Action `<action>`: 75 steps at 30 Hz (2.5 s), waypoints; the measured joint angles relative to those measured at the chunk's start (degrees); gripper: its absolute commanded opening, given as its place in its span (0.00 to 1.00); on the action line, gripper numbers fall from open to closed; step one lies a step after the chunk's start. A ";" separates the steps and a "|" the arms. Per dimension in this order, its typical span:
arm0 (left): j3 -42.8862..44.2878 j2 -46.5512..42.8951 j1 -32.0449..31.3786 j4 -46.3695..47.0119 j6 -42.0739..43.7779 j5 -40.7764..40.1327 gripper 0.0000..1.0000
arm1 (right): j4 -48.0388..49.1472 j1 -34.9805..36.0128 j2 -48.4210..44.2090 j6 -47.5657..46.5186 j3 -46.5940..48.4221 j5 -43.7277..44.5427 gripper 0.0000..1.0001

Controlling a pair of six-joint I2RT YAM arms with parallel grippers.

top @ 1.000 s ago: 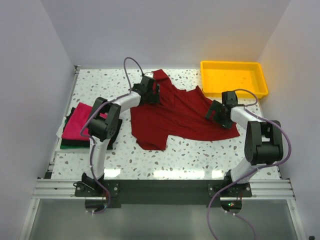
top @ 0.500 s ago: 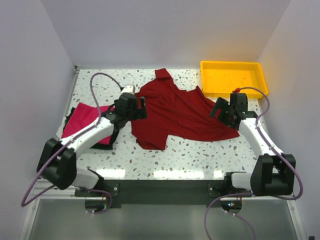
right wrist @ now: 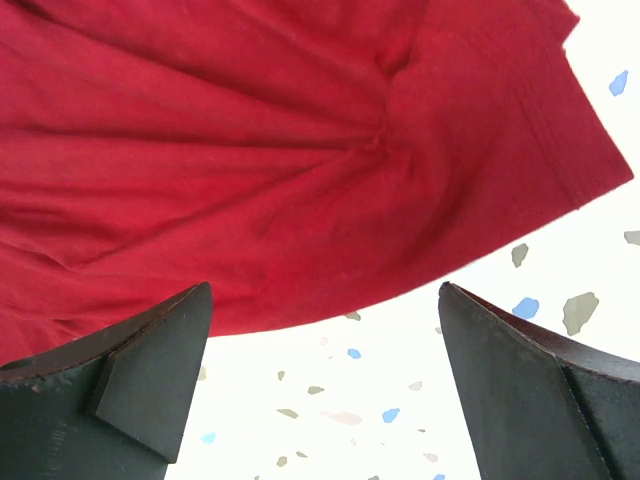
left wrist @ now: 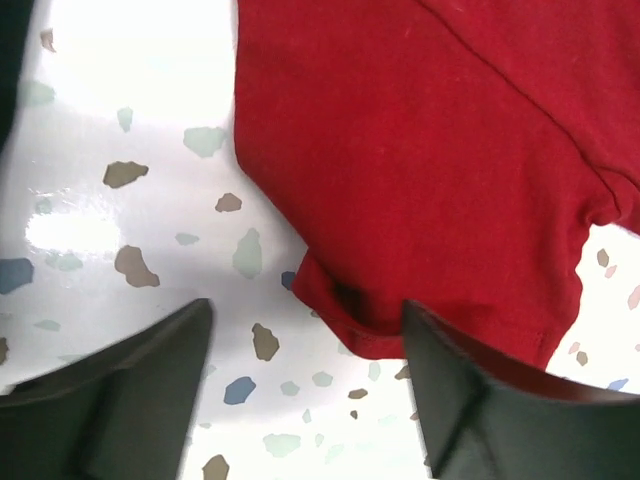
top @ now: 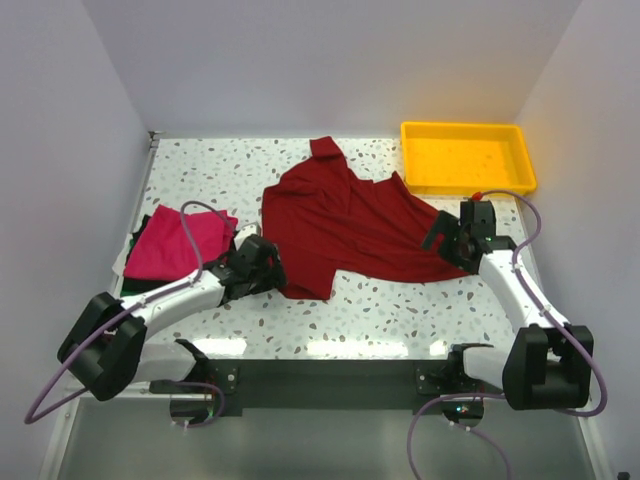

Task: Fold and stack the t-shirts
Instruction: Flatten the tshirt out

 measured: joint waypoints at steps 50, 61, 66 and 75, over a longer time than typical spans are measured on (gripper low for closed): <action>-5.64 -28.24 -2.19 -26.18 -15.32 -3.10 0.00 | -3.87 -13.49 -2.71 0.94 -14.19 -4.33 0.57; -6.69 -30.60 -2.19 -26.14 -15.65 -3.63 0.00 | -0.07 -13.49 -0.83 1.75 -14.36 -4.09 0.45; -6.64 -30.42 -2.19 -26.14 -15.26 -3.98 0.00 | 5.14 -13.49 1.25 1.70 -14.36 -4.46 0.10; 2.95 -28.72 -2.19 -26.88 -10.91 -6.99 0.00 | 0.48 -13.49 -6.97 1.62 -9.11 -6.45 0.00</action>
